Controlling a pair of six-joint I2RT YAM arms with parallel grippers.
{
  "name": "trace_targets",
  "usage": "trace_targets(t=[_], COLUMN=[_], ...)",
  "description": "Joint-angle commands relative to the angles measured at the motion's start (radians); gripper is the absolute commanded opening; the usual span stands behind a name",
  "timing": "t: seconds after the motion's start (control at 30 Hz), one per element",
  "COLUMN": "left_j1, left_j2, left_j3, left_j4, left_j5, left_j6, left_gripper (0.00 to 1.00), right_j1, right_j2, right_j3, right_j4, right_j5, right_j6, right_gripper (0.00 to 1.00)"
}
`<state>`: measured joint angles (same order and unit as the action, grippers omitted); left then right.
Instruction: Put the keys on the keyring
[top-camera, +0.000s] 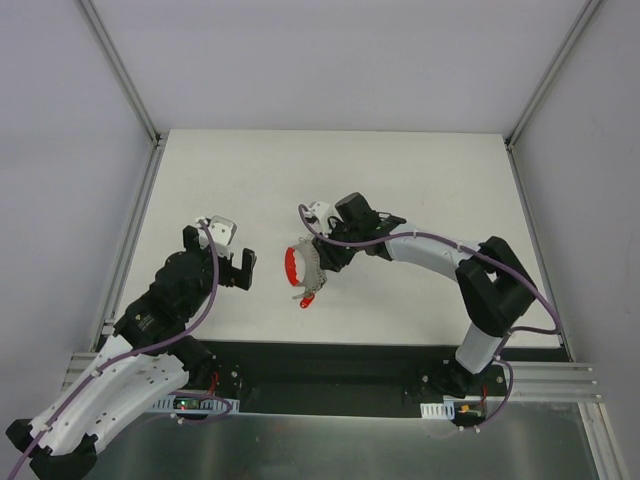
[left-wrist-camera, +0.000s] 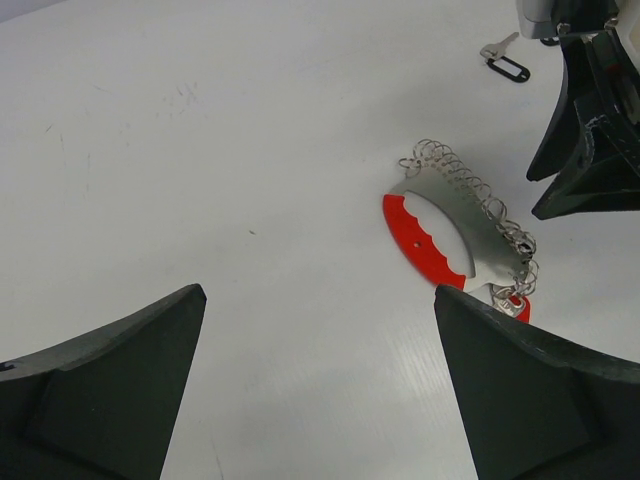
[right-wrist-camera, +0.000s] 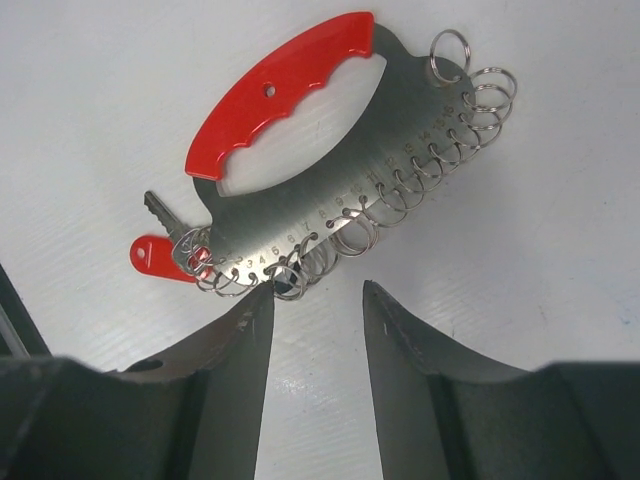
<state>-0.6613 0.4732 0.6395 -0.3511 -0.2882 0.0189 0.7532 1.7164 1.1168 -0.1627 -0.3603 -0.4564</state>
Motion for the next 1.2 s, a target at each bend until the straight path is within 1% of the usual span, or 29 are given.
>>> trace_targets(t=[0.0,0.23,0.6,0.97,1.1,1.13,1.17], left_j1=[0.038,0.078,0.108,0.126,0.131,0.131,0.131], left_j2=[0.018,0.018,0.015,0.018,0.021,0.022,0.021], left_j3=[0.017,0.014,0.012,0.014,0.014,0.015,0.015], left_j4=[-0.002,-0.002,-0.002,-0.002,-0.002,-0.002,-0.002], left_j5=[0.041,0.078,0.112,0.150,0.155,0.153,0.155], left_j6=[0.013,0.006,-0.002,-0.007,-0.008,-0.008,-0.008], left_gripper=[0.99,0.99,0.99,0.99,0.99,0.99,0.99], right_j1=[0.015,0.051,0.077,0.086,0.084,0.086,0.084], right_j2=[0.029,0.075,0.146,0.193,0.204,0.204,0.206], right_j3=[0.055,0.080,0.130,0.152,0.150,0.149,0.149], right_j4=[0.023,-0.009,-0.081,-0.113,-0.110,-0.109,-0.109], right_j5=[0.044,0.095,0.152,0.141,0.159,0.164,0.169], right_j6=[0.019,0.025,0.018,-0.018,-0.018,-0.016,-0.016], right_gripper=[0.43,0.43,0.41,0.40,0.36,0.30,0.29])
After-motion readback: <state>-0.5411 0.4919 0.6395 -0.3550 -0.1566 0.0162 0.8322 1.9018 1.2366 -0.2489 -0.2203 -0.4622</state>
